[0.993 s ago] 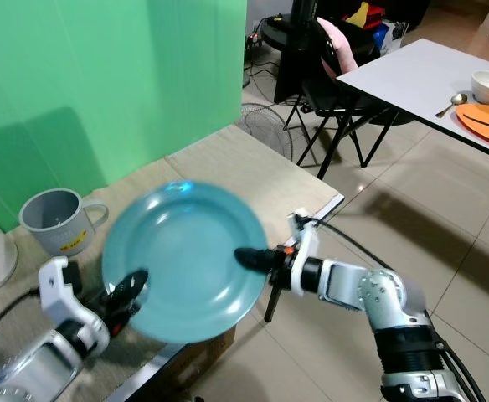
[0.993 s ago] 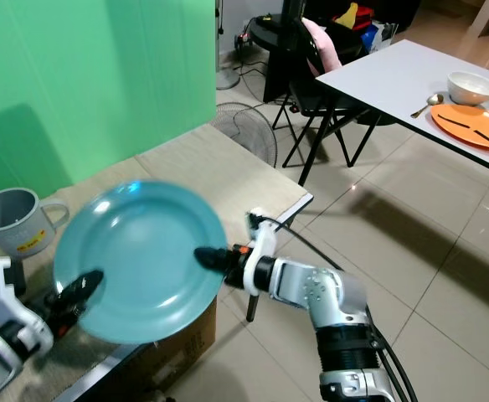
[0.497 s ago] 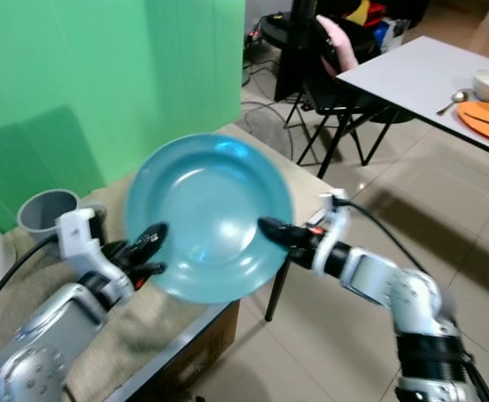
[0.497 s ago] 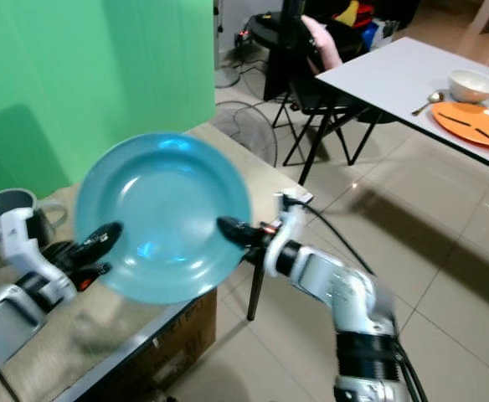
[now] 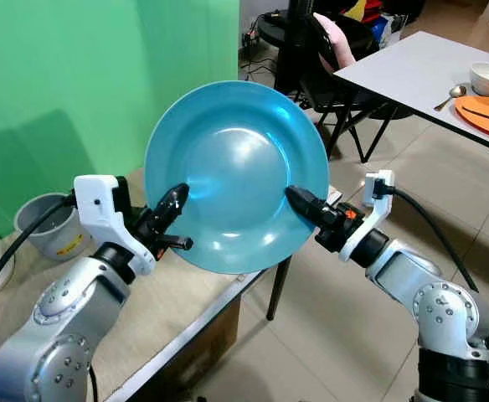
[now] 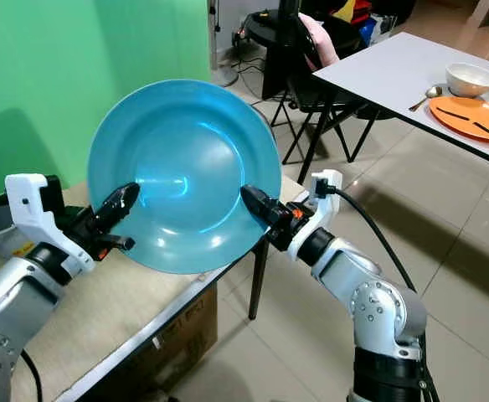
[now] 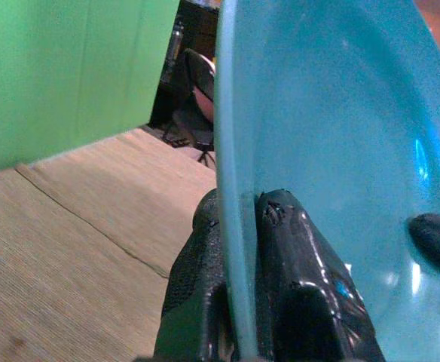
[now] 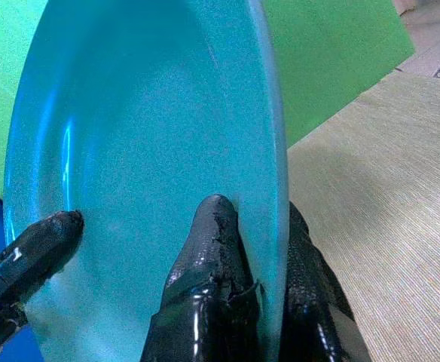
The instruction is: Setting the table
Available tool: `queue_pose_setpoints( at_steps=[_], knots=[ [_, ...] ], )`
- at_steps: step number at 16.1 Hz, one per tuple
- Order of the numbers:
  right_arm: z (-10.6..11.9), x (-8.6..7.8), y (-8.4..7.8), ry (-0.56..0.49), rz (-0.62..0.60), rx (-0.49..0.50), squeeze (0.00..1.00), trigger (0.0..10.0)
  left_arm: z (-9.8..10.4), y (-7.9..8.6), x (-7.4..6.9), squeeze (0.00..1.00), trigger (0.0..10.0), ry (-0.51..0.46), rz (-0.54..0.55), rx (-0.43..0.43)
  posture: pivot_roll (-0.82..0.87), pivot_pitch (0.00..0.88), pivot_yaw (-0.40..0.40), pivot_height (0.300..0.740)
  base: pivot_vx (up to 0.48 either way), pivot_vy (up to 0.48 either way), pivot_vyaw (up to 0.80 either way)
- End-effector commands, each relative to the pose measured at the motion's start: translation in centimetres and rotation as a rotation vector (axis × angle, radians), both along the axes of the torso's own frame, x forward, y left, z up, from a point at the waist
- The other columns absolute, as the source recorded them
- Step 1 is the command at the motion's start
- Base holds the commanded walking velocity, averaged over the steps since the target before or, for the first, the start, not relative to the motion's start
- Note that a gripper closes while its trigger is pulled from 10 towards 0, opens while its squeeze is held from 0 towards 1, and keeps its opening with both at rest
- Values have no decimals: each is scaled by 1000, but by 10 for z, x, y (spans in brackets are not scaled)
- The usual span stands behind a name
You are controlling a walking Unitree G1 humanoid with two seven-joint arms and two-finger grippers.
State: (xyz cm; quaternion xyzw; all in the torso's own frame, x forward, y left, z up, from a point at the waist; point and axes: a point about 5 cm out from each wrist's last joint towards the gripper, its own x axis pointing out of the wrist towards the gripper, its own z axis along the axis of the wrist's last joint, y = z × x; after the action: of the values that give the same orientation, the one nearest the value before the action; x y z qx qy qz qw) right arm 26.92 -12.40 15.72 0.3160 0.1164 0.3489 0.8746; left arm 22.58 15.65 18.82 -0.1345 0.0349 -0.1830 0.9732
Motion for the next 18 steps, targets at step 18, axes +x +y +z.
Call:
queue_pose_setpoints(
  at_steps=[18],
  knots=[
    [6,-10,11,-25,-29,-132,0,10000,-7,-5,6,0,10000,-114,140,223,-76,0,-7,740,0,0,-769]
  ],
)
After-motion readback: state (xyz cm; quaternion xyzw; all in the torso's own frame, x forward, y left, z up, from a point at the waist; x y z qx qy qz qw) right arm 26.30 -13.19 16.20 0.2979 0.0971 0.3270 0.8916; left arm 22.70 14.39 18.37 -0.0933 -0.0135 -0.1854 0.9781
